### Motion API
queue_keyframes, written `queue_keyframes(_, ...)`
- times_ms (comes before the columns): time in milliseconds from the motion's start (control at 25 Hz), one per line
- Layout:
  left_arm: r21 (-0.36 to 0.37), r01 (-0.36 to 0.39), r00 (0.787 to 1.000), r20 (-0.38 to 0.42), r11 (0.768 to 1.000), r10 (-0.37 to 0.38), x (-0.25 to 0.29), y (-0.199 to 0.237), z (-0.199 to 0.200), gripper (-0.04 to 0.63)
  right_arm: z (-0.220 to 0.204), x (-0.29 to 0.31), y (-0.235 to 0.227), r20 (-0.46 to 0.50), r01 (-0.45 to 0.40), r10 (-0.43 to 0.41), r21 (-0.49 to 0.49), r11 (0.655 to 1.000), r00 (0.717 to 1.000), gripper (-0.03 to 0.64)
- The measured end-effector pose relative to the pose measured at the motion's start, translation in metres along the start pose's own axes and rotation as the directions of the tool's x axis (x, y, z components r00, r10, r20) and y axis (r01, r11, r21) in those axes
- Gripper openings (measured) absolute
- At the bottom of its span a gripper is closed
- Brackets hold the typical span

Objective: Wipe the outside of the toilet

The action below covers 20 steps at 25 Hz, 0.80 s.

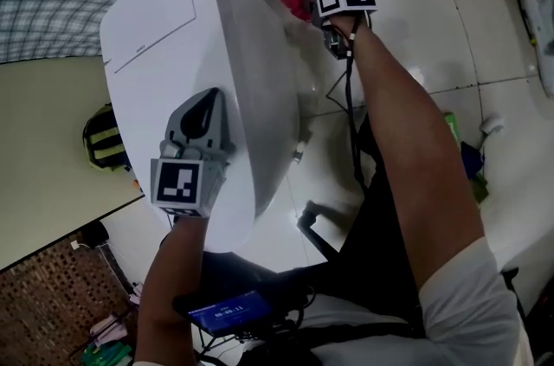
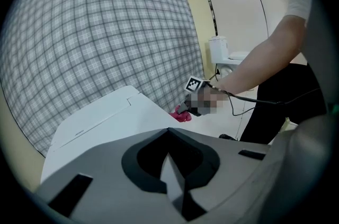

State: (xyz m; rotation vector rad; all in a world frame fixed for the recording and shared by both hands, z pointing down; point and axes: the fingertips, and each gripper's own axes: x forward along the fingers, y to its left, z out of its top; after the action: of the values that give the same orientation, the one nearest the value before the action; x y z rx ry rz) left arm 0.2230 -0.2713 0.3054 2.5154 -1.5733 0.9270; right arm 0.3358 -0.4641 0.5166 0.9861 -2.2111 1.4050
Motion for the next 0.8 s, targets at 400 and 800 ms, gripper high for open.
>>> queue_keyframes(400,0.014,0.025,1.0,0.011,1.0,-0.025,0.001,-0.004,0.003,-0.012,0.011,0.025,-0.016,0.103,-0.053,0.026,0.27,0.961,0.994,0.135)
queue_keyframes(800,0.011,0.029,0.999,0.014,1.0,-0.029,0.0,-0.006,0.004,-0.014,0.039,0.063,0.032,0.196,-0.208,0.15,0.317,0.925,0.969,0.135)
